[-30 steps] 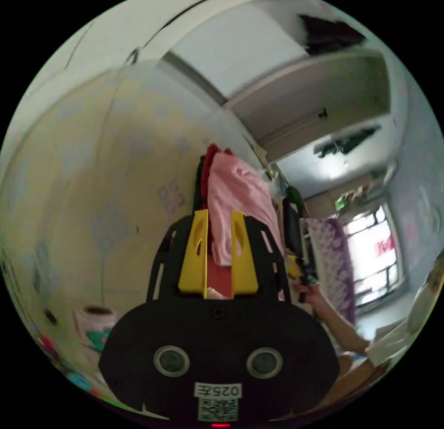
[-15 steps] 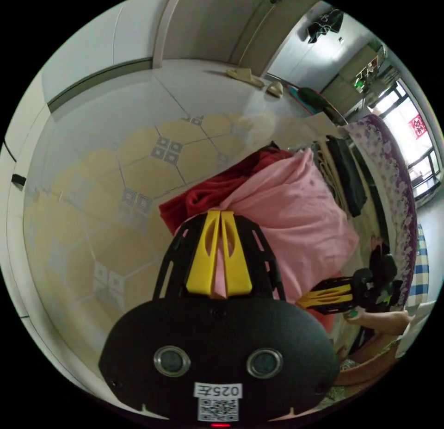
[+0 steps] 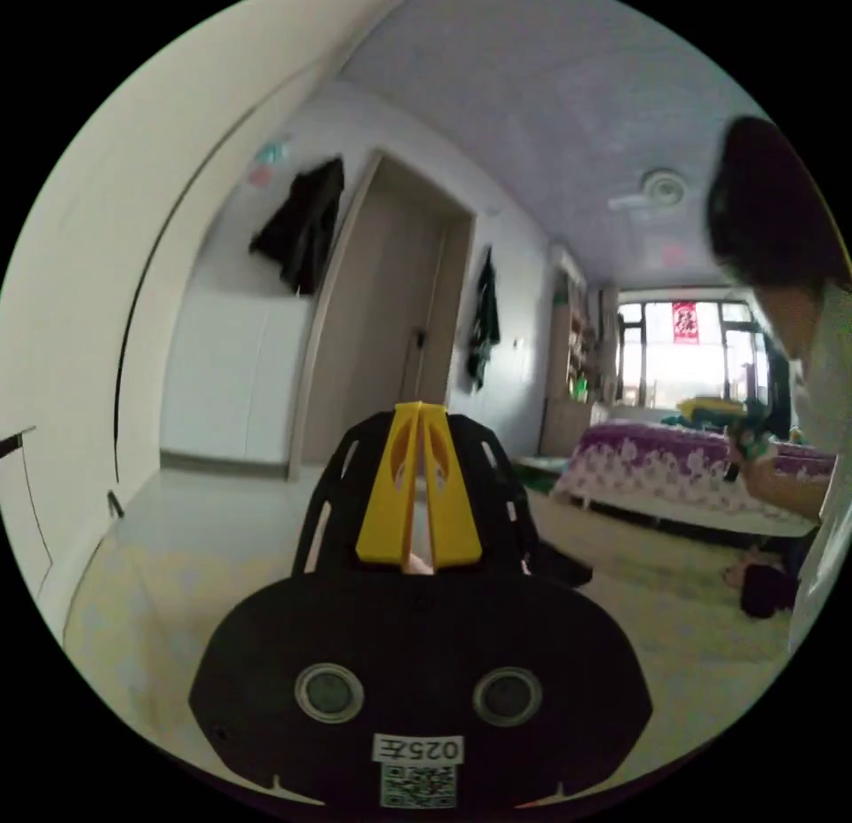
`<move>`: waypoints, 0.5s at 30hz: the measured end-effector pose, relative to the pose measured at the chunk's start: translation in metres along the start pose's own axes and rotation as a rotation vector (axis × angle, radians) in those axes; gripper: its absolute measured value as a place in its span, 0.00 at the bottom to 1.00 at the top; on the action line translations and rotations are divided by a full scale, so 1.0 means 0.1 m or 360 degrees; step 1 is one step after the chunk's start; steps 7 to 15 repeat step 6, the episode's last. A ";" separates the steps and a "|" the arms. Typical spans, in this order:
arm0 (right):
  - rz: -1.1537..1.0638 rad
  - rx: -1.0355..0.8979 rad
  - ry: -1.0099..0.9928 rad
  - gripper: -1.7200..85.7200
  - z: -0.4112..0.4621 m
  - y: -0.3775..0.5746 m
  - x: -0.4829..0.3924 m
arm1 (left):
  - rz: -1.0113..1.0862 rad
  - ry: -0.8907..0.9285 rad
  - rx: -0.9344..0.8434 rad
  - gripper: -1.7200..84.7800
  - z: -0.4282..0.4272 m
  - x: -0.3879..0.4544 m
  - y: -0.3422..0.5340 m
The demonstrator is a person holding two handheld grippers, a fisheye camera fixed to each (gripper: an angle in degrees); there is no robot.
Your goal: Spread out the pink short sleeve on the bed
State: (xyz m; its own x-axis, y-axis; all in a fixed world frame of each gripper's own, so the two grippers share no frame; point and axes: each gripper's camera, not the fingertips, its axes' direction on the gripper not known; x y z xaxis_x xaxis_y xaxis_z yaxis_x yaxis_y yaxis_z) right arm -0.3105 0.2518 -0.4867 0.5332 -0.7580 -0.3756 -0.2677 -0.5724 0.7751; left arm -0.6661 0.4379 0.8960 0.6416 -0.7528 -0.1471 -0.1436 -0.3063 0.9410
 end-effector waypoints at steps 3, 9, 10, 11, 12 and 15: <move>-0.0070 0.0049 0.0614 0.01 -1.65 -0.45 0.55 | 0.0169 0.0266 0.0352 0.01 -0.19 0.97 -0.11; 0.0062 0.0193 0.1364 0.01 -3.09 -0.42 0.80 | 0.0202 0.0676 0.0147 0.03 0.02 1.80 -0.25; 0.0062 0.0193 0.1364 0.01 -3.09 -0.42 0.80 | 0.0202 0.0676 0.0147 0.03 0.02 1.80 -0.25; 0.0062 0.0193 0.1364 0.01 -3.09 -0.42 0.80 | 0.0202 0.0676 0.0147 0.03 0.02 1.80 -0.25; 0.0062 0.0193 0.1364 0.01 -3.09 -0.42 0.80 | 0.0202 0.0676 0.0147 0.03 0.02 1.80 -0.25; 0.0062 0.0193 0.1364 0.01 -3.09 -0.42 0.80 | 0.0202 0.0676 0.0147 0.03 0.02 1.80 -0.25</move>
